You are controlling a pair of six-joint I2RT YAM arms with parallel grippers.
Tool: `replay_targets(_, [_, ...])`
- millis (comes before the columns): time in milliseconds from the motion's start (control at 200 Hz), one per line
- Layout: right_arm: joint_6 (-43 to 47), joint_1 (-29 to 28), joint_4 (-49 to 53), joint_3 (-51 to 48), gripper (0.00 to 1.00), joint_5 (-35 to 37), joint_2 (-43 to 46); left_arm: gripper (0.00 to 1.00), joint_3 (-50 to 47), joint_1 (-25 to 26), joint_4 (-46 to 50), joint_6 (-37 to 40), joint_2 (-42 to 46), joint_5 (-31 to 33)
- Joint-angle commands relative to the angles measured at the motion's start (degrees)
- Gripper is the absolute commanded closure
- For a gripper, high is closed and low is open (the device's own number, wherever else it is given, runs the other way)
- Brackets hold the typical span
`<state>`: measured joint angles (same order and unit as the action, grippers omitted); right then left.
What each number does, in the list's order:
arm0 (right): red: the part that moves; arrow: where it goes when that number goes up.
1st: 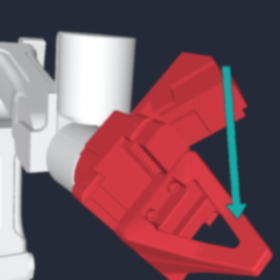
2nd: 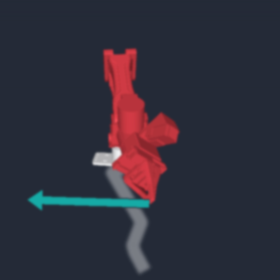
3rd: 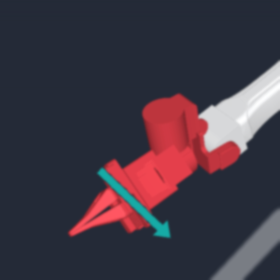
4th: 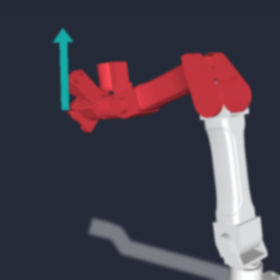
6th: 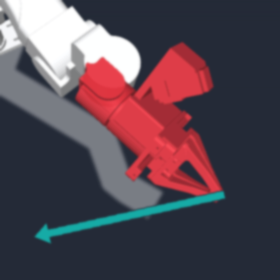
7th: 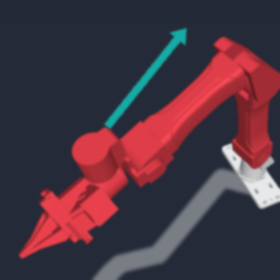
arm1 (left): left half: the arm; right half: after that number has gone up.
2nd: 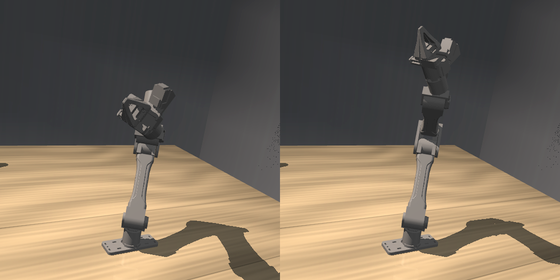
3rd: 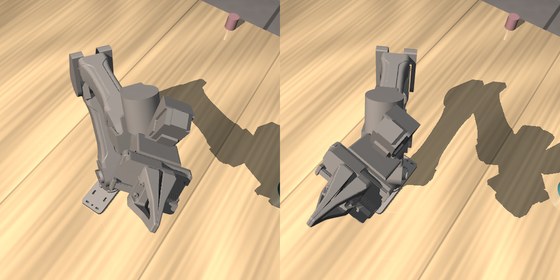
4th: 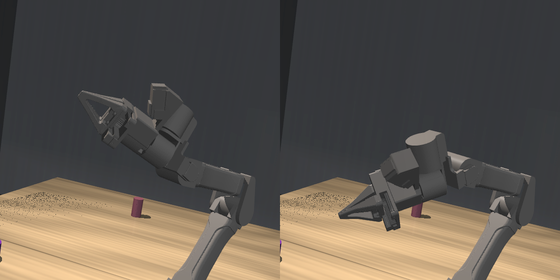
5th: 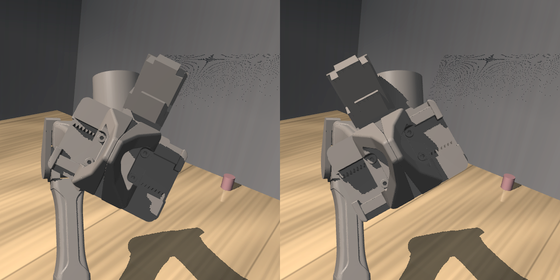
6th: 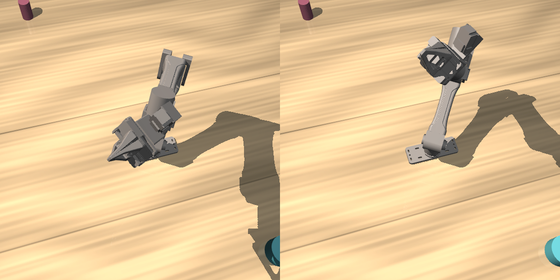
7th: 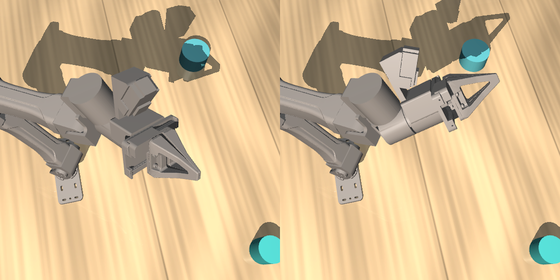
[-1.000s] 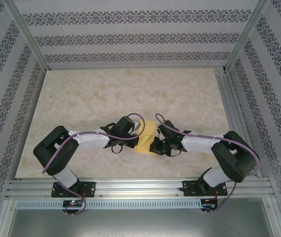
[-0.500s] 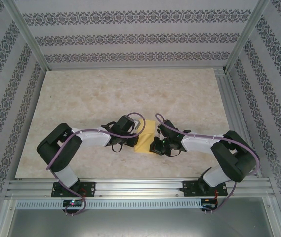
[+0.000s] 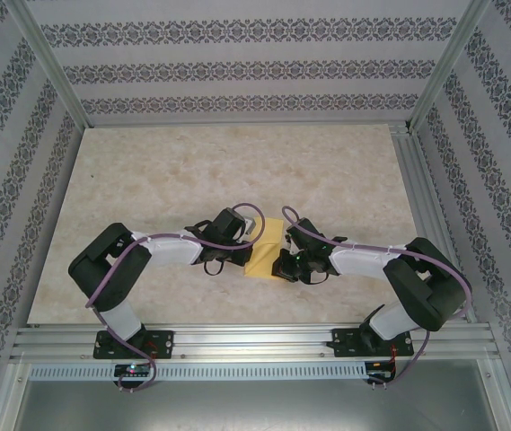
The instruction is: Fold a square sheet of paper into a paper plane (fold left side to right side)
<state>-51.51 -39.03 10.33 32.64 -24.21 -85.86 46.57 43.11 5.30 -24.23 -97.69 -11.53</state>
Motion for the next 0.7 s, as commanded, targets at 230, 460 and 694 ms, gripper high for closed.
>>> replay_targets(230, [0.65,-1.18,3.57,-0.48,0.91,3.68,-2.6,0.97,1.18,-1.01,-2.45,1.25,-1.49,-0.82])
replay_targets(460, [0.59,-1.37,3.41,-0.32,0.91,3.46,-3.16,0.97,1.29,-1.01,-2.72,1.19,-1.32,-1.04])
replay_targets(694, [0.53,-1.52,3.18,-0.21,0.91,3.46,-3.48,0.97,1.6,-1.01,-1.96,1.44,0.23,-0.98])
